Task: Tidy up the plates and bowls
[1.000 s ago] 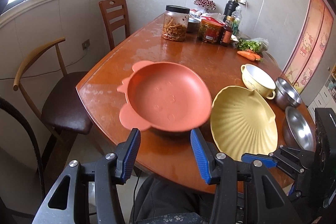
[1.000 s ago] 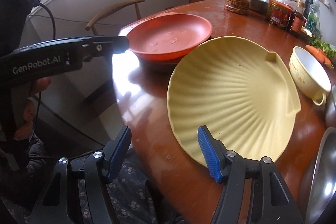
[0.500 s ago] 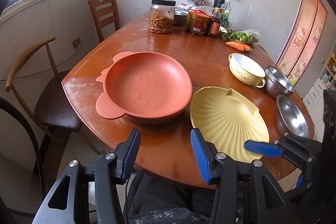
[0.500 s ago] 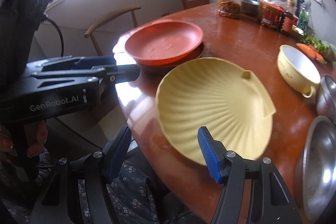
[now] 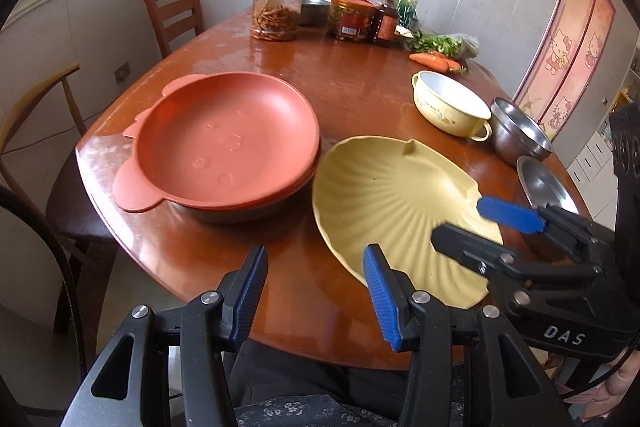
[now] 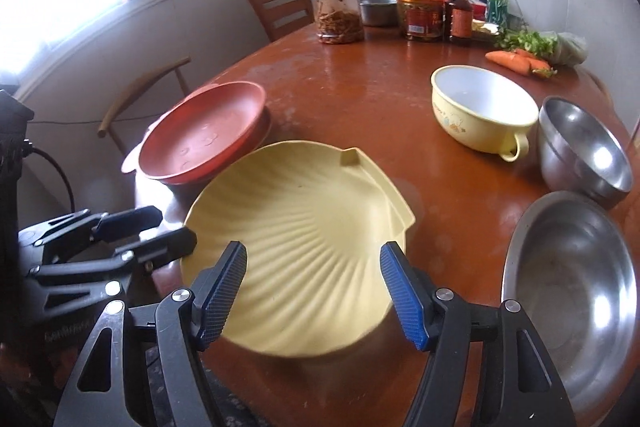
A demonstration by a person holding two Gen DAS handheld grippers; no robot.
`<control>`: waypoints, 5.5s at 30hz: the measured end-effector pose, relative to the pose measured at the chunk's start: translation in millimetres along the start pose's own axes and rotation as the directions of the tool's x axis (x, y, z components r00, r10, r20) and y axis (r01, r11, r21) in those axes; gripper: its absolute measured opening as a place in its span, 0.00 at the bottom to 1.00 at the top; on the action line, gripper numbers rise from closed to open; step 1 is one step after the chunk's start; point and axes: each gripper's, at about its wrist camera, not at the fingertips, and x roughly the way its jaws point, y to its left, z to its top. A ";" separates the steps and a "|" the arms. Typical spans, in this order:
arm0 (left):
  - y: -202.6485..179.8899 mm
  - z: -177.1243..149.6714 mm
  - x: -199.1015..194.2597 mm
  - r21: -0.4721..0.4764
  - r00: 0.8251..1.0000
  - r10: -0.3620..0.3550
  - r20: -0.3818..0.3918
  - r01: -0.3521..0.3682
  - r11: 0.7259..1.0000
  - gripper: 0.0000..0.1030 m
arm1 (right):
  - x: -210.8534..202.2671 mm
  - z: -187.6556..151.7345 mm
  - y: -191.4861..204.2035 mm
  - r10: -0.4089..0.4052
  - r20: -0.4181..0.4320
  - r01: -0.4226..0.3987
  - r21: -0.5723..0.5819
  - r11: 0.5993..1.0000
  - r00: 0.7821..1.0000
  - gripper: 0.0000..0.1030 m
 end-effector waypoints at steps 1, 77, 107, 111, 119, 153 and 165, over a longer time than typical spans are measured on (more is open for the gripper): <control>-0.3 -0.6 1.0 0.000 1.000 -0.001 -0.002 0.001 1.000 0.48 | 1.2 1.6 1.4 -0.020 0.008 0.020 -0.008 1.000 1.000 0.69; -9.3 2.5 22.0 -0.005 0.993 -0.114 -0.013 0.114 0.993 0.50 | -7.0 -40.3 8.8 0.001 -0.029 -0.002 -0.023 1.000 1.000 0.56; 14.1 37.5 -39.7 -0.012 0.990 -0.039 0.138 0.041 0.999 0.50 | -36.4 15.3 43.8 0.039 0.128 -0.026 -0.108 0.994 0.991 0.56; 26.8 48.6 -45.5 -0.020 0.987 -0.004 0.160 0.007 1.000 0.50 | -27.7 33.9 56.4 0.055 0.134 -0.036 -0.142 0.989 0.990 0.56; 54.0 71.7 -46.9 -0.045 0.981 0.037 0.188 -0.029 0.999 0.50 | -4.2 67.5 71.3 0.090 0.140 -0.064 -0.179 0.982 0.986 0.56; 90.9 69.7 17.4 -0.087 0.986 0.142 0.092 -0.134 0.987 0.50 | 80.5 72.5 82.4 0.048 0.059 -0.032 -0.241 0.970 0.997 0.56; 102.3 64.3 13.5 -0.131 0.983 0.161 0.089 -0.149 0.980 0.51 | 79.2 69.9 78.4 0.065 0.057 -0.051 -0.219 0.975 0.996 0.56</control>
